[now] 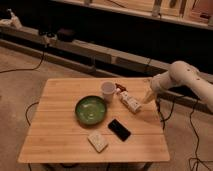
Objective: Place the pepper on the white sponge
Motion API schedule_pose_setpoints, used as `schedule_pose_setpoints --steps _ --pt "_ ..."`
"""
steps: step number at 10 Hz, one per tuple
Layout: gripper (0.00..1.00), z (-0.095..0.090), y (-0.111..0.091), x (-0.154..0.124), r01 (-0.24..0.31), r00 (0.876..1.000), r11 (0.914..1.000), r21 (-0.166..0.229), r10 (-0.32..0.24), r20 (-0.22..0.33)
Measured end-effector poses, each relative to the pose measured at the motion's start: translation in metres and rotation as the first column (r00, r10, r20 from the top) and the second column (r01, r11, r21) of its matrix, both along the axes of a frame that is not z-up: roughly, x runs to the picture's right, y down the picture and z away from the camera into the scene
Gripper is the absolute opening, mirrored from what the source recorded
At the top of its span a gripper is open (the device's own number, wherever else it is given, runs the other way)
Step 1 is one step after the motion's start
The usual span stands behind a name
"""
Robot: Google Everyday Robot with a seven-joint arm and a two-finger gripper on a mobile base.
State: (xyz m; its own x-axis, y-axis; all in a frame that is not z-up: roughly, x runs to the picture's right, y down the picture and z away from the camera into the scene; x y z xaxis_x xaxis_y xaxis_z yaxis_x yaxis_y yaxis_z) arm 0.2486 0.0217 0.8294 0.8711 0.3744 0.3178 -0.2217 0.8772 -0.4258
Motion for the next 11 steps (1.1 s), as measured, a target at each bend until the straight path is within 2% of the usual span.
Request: schedule_pose_setpoints --steps 2,3,4,6,8,9,11 --pt "0.8 0.0 0.0 0.001 -0.003 1.0 1.0 0.0 0.003 0.0" --pt "0.8 0.007 -0.003 0.003 0.002 1.0 0.9998 0.021 -0.002 -0.001" --pt "0.8 0.015 -0.009 0.001 0.008 1.0 0.9986 0.052 -0.008 0.003" --pt "0.8 0.035 -0.025 -0.013 0.016 1.0 0.9901 0.14 -0.019 0.018" --pt "0.8 0.051 -0.039 -0.034 0.013 0.999 0.9724 0.233 -0.024 0.043" --pt "0.8 0.059 -0.043 -0.039 0.022 0.998 0.959 0.283 -0.036 0.042" --pt "0.8 0.072 -0.047 -0.036 0.046 0.999 0.9388 0.341 -0.053 0.01"
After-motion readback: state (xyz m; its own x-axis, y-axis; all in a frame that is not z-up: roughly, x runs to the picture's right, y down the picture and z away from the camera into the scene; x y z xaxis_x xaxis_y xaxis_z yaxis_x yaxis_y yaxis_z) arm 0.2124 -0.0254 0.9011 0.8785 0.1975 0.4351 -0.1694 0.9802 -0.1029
